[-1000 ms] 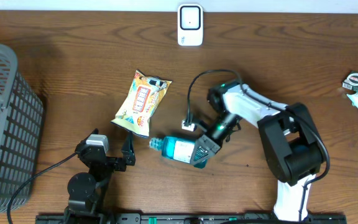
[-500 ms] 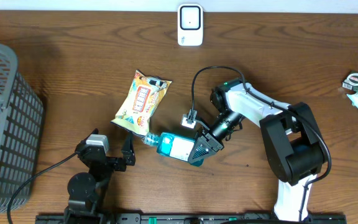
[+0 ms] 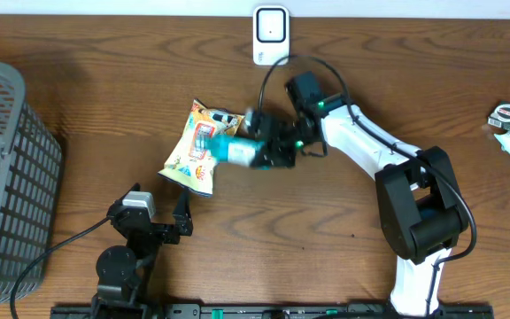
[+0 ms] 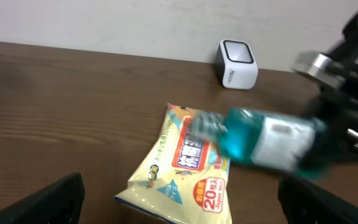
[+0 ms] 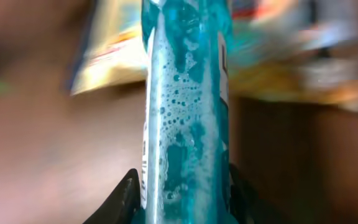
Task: Scan the item barcode
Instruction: 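Carry the Listerine bottle up to the white scanner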
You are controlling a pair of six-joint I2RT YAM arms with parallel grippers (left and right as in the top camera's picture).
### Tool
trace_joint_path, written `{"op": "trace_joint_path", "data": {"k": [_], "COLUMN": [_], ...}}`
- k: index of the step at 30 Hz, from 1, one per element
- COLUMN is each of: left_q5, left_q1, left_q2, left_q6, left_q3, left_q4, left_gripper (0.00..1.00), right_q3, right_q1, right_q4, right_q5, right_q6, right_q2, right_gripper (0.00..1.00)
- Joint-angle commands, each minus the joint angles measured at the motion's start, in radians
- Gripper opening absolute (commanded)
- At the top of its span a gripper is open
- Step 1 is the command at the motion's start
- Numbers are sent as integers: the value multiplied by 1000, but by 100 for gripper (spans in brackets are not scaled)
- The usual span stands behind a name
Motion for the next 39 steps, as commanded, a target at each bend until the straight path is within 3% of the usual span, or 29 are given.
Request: {"op": "trace_joint_path", "data": {"k": [1, 4, 10, 22, 39], "left_q5": [6, 6, 6, 6, 6], "left_q1": [4, 4, 4, 4, 4], "left_q2": [-2, -2, -2, -2, -2], "left_q6": [10, 10, 10, 10, 10], "left_q3": [-16, -16, -16, -16, -16], "left_q4": [-24, -24, -24, -24, -24], "left_gripper": [98, 98, 98, 98, 98], "right_q3": [26, 26, 26, 50, 262], "right_q1": [-2, -3, -3, -13, -31], "right_q4": [136, 294, 575, 1165, 1120], "right_q5": [233, 428, 637, 969, 1015], "right_q6": [93, 97, 78, -320, -334], "right_q2": [-35, -35, -34, 150, 237], "right_gripper": [1, 1, 1, 1, 1]}}
